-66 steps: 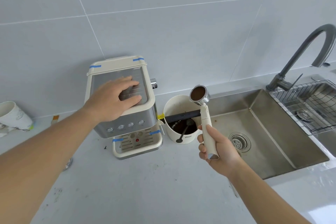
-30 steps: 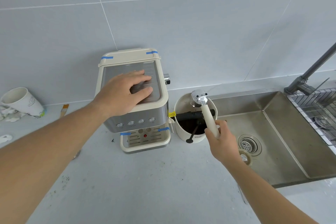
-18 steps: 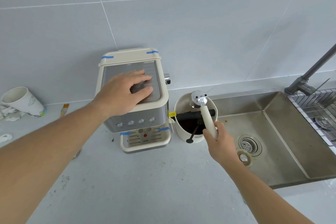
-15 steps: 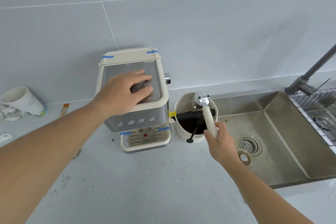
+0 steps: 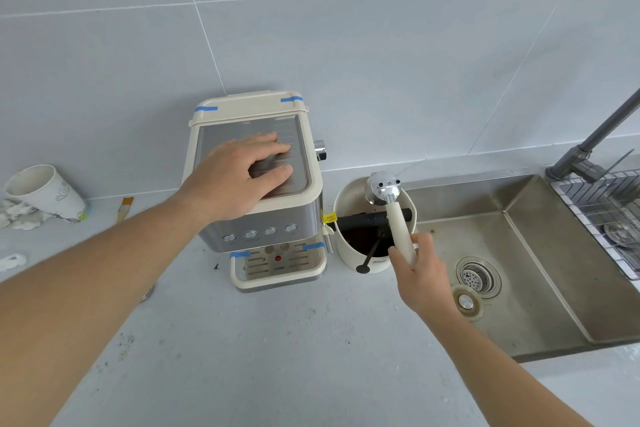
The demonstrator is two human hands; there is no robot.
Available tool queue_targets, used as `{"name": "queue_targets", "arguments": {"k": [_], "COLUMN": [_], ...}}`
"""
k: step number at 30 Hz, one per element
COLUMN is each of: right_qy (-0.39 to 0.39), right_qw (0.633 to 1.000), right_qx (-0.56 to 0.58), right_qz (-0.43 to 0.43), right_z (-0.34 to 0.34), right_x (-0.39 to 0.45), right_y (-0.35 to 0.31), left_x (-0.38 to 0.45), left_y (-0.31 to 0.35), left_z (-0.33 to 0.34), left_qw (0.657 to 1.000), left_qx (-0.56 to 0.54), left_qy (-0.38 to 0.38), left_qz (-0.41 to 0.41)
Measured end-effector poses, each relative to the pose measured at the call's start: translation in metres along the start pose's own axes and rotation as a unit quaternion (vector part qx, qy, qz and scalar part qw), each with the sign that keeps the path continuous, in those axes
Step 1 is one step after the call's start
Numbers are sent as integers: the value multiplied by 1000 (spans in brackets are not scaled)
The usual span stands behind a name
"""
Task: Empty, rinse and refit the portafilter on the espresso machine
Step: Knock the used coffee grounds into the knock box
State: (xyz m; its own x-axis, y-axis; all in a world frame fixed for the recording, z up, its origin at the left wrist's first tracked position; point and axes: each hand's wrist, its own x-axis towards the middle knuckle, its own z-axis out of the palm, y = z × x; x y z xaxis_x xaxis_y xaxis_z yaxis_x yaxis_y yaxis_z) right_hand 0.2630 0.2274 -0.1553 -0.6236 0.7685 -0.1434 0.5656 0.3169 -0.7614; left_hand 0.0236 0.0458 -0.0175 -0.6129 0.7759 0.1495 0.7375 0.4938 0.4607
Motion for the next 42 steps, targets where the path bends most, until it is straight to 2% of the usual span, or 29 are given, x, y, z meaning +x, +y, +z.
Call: {"name": "queue_targets", "arguments": {"k": [15,31,34,37,40,42], "right_qy": [13,-13,-11,-18,-38,-60], "right_qw": [1000,1000,997,983,955,923], "right_qx": [6,6,66,171,277,361], "right_qz": [-8,10,30,61,99,117], "right_z": [-1,0,-1,-5,-11,-15], "right_x": [3,4,1,0,0,-1], "right_y": [8,6,8,6,2,0], "left_x": [-1,-2,-2,-2,-2,-2], "left_y": [1,3,3,4,4,3], "left_z": [0,-2,-1,-1,-2,-2], "left_qw": [1000,1000,1000,1000,1000,1000], "left_qx": [-1,1,0,2,2,0], "left_qy": [2,0,0,-2,-3,-4], "left_qz": [0,-4,-4,-5,-7,-8]}}
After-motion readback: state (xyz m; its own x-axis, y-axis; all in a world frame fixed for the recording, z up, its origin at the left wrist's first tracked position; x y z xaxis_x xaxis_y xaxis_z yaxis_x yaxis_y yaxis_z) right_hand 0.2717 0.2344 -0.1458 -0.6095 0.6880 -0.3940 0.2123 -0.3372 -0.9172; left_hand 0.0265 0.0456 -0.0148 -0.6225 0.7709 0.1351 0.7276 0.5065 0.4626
